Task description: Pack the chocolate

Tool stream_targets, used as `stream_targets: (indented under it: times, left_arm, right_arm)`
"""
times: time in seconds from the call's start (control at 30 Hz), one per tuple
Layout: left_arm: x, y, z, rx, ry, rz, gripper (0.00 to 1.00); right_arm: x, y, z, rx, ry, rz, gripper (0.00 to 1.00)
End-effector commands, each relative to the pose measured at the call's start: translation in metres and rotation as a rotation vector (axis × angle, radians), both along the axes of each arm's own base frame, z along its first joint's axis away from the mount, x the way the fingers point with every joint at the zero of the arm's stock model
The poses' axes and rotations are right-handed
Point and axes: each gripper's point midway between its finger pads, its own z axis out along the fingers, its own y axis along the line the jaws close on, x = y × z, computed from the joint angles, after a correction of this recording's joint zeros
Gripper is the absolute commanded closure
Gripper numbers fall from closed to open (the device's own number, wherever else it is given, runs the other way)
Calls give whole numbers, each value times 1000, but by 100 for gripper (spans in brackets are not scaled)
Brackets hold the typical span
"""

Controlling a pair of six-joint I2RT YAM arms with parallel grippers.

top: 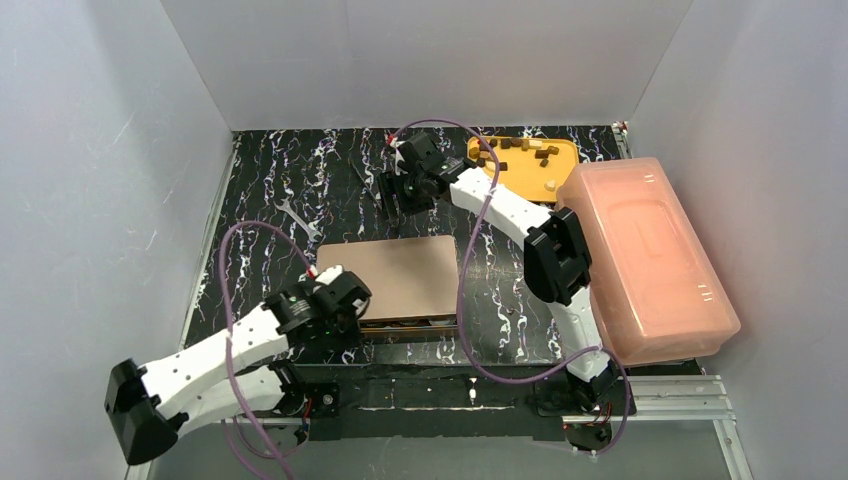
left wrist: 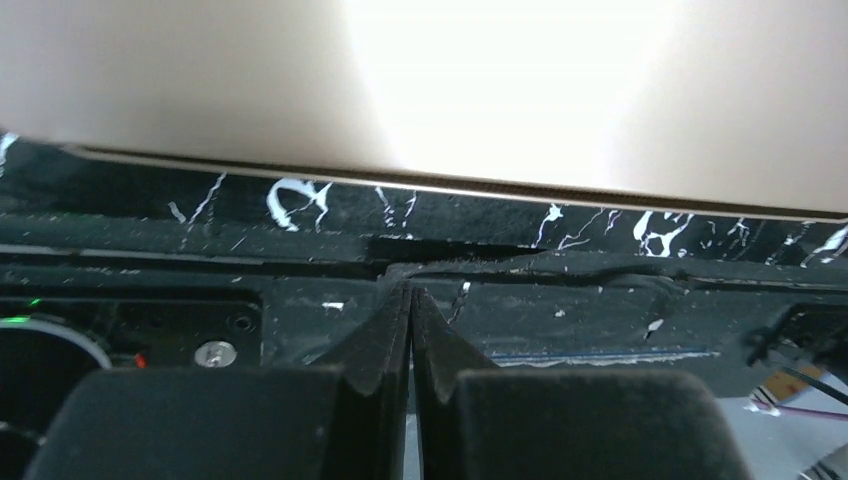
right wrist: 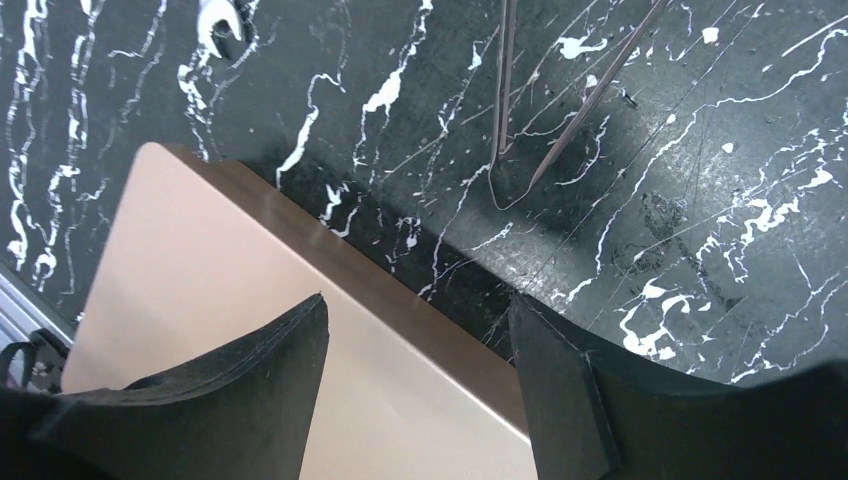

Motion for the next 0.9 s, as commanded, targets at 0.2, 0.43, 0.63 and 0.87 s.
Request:
stream_targets:
  times: [0.2, 0.43, 0.63, 0.87]
  left_arm:
    - [19, -27, -35, 80, -104, -10, 100]
    - [21, -24, -50, 103, -186, -2, 100]
    - [26, -15, -59, 112, -241, 30, 100]
    - [32, -10, -65, 105, -282, 67, 100]
  right_arm:
    - [-2, 12, -20, -3, 51, 89, 26]
    - [-5, 12, -31, -21, 74, 97, 26]
    - [-9, 12, -41, -31, 102, 109, 26]
    - [-20, 12, -46, -41, 132, 135, 26]
